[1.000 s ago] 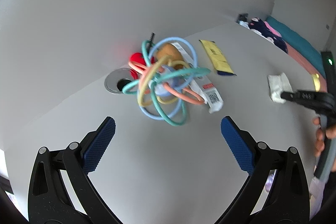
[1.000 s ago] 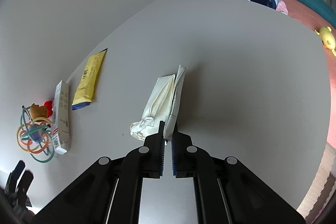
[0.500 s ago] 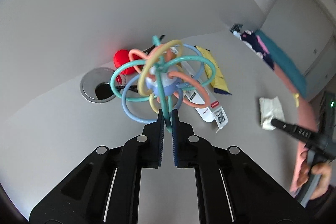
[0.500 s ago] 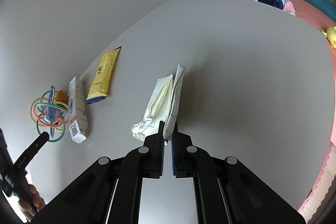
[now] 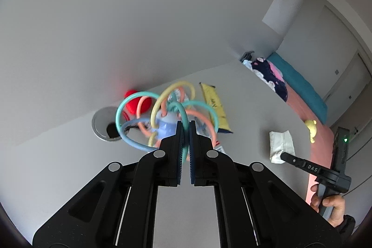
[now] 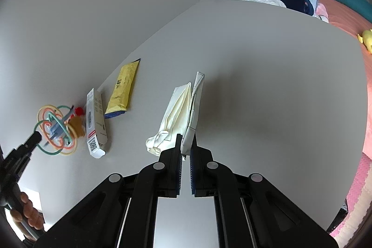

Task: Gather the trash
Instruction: 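Close the left gripper on the multicolored ring ball and lift it, then carry the ring ball and white paper over the trash bag and open both grippers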

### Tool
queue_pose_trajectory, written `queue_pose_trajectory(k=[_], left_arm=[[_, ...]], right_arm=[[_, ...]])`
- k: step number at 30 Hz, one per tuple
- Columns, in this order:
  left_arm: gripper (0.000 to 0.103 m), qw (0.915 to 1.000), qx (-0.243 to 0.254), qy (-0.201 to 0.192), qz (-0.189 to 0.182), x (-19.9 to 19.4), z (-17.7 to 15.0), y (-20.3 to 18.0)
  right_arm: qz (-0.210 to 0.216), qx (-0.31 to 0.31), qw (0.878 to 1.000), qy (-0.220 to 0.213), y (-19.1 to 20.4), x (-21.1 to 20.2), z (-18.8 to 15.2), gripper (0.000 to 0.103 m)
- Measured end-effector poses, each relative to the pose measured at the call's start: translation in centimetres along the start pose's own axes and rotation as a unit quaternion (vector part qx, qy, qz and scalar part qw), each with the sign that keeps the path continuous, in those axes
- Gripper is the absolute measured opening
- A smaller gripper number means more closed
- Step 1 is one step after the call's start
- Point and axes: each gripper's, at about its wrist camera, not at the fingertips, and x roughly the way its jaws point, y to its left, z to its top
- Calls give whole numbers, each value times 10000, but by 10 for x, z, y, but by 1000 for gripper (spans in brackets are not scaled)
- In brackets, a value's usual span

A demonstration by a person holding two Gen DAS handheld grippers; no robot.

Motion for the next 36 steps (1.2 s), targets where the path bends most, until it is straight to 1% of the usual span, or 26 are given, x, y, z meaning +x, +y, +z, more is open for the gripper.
queue_pose_trajectory(k=[4, 7, 13, 16, 22, 27, 31, 36], left_arm=[[4, 9999, 141, -39, -31, -12, 0, -14], [4, 9996, 258, -77, -41, -14, 3, -26], [4, 9990, 393, -96, -207, -23, 2, -56], [4, 9980, 549, -106, -285, -25, -1, -78], [4, 9946, 905, -11, -510, -22, -20, -128], [4, 9900, 1211, 156, -713, -10, -36, -175], [4, 9844, 1455, 290, -948, 0, -51, -218], [4, 9733, 1813, 527, -1304, 13, -77, -277]], right_arm=[[70, 11, 9999, -79, -2, -11, -1, 7], [126, 23, 9998, -160, -5, -24, -2, 7], [160, 81, 9991, -393, -18, -56, -5, 7], [145, 154, 9984, -520, -32, -76, -9, 7], [24, 320, 9969, -723, -68, -109, -18, 7], [-106, 524, 9945, -902, -104, -137, -27, 7], [-247, 690, 9915, -1072, -136, -163, -39, 7], [-465, 909, 9872, -1224, -176, -194, -57, 7]])
